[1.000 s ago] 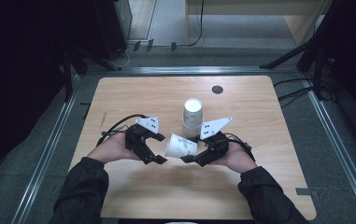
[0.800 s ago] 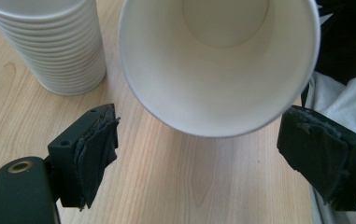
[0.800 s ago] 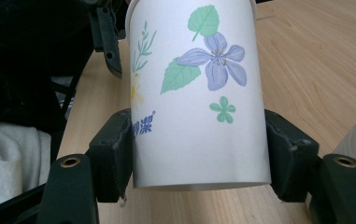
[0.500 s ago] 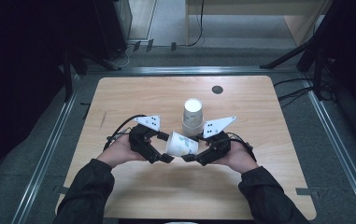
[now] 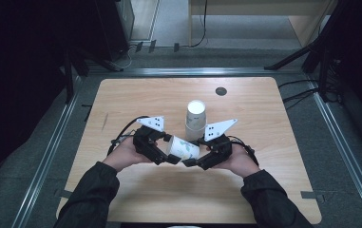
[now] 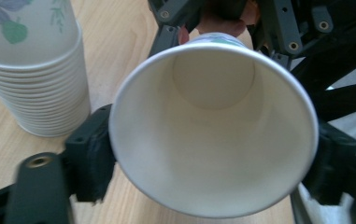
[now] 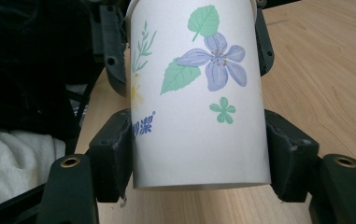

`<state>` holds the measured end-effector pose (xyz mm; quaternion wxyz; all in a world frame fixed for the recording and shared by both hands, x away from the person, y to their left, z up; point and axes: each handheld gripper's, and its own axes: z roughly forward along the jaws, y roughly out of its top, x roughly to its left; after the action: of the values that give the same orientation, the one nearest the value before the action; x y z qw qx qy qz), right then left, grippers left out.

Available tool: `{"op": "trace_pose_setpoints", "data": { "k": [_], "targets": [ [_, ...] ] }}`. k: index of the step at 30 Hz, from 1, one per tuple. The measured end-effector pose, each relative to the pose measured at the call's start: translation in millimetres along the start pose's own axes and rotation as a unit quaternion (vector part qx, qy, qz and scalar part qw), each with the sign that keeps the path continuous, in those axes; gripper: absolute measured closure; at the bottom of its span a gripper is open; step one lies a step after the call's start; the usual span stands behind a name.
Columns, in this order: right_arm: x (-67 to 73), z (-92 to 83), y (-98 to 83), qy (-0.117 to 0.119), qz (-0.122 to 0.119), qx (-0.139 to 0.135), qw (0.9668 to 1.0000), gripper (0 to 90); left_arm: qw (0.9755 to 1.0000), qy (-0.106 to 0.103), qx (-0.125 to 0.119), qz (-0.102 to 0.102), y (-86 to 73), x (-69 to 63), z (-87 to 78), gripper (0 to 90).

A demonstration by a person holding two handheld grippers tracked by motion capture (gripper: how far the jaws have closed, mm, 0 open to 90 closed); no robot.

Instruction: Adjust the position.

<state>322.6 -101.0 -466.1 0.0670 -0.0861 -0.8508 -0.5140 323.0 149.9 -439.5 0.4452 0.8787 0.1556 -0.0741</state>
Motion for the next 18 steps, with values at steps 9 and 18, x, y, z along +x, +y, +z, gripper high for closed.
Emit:
{"op": "trace_pose_setpoints", "data": {
  "k": [9, 18],
  "targets": [
    [0.4, 0.8, 0.0, 0.002, 0.001, 0.003, 1.0000, 34.3, 1.0000, -0.002, -0.006, 0.008, 0.1, -0.5, -2.2, 23.8],
    [0.0, 0.5, 0.7, 0.002, 0.006, 0.002, 1.0000, 31.4, 0.9999, -0.001, -0.012, 0.005, 0.3, -0.3, -6.2, 24.7]
  ]
}}
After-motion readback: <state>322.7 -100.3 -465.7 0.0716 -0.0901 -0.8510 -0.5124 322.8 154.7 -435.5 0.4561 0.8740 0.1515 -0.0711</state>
